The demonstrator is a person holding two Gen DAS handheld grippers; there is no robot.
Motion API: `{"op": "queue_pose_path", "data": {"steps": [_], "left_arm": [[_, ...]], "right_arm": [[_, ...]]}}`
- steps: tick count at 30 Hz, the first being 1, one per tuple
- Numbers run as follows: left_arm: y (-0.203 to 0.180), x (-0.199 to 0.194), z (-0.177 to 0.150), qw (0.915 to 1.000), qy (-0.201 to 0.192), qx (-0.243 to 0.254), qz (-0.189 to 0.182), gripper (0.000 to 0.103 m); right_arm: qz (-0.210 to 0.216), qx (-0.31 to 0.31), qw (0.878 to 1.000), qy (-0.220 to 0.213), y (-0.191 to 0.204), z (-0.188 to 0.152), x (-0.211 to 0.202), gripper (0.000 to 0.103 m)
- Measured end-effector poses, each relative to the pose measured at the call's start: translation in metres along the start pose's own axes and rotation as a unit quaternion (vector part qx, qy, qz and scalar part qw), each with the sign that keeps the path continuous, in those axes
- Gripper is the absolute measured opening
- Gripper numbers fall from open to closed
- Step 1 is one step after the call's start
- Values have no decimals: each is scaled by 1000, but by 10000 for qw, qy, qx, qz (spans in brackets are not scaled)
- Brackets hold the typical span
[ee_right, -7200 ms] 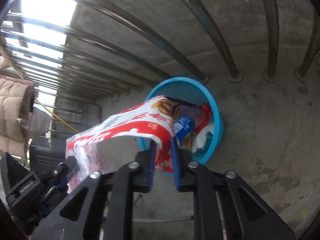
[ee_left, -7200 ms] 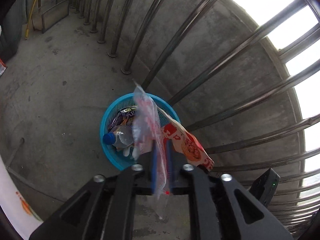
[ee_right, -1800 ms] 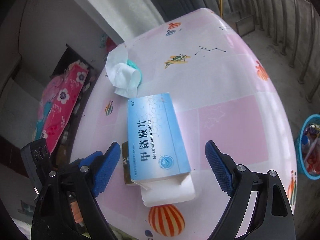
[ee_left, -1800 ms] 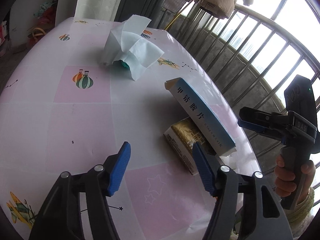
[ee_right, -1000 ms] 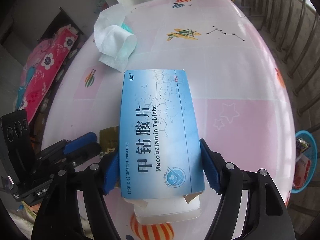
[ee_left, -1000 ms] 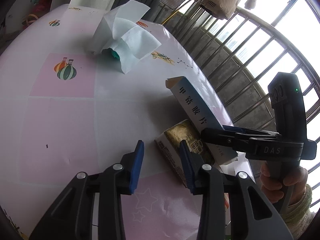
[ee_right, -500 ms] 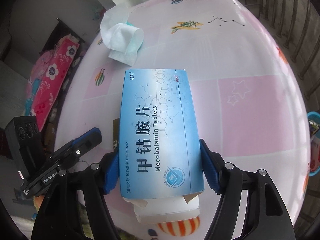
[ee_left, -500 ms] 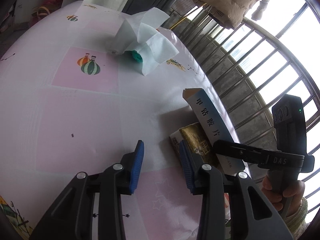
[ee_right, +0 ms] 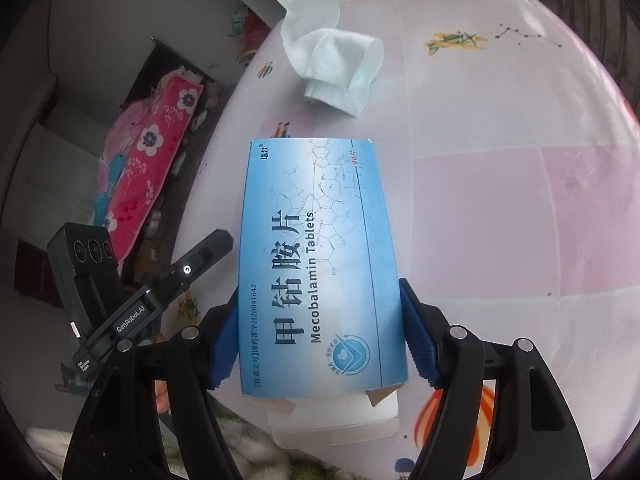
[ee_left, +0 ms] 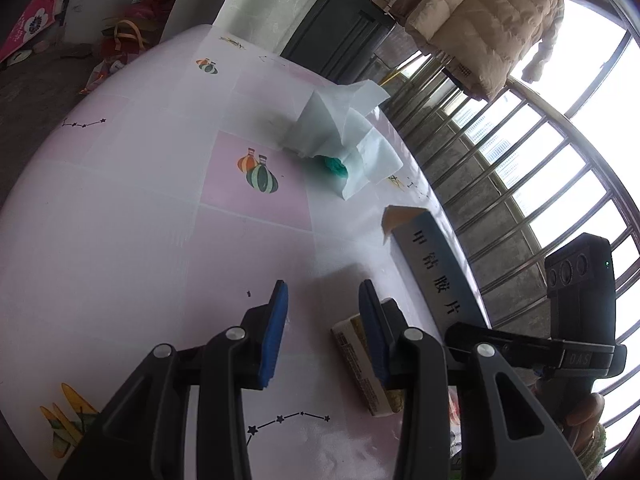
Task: Collect trash
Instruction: 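Grasp the blue medicine box with the right tool and lift it, then grasp the gold snack packet with the left tool while the right tool holds the box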
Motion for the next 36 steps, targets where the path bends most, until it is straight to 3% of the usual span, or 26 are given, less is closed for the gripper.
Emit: {"op": "queue_pose_path", "data": {"steps": [7,9,17,22,29,36], "left_arm": [[-4,-1,0,10000,-8,92,14,35],[-6,-2,0,9999,0,120,16,35],[-17,-1,-3,9996,81,258,-42,36],[-22,-8,-10,9991,119,392,-139,49],[-32,-7,-25,9965,471,652,-240,65],[-54,23,-33,9923,920,823,-98,68]], "right_arm": [[-1165,3,9912,-629,-34,13,-36,67],[-1307,197,9892,-640,-49,12,-37,67],[-1187,685,9891,-539,-75,8,-27,79],[-1078,757,9892,-638,-79,1,-40,81],[-894,867,9895,-736,-88,-8,-43,82],[-826,740,9909,-763,-91,-7,-39,82]]}}
Point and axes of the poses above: each gripper's, at about its wrist camera, not at the fingertips, and x roughly the way its jaws point, y to its left, z to its top, the point moved 7 cm from there along x, roughly the way its jaws point, and after that the axes turned 1 degree about y, right-handed, at the moved point
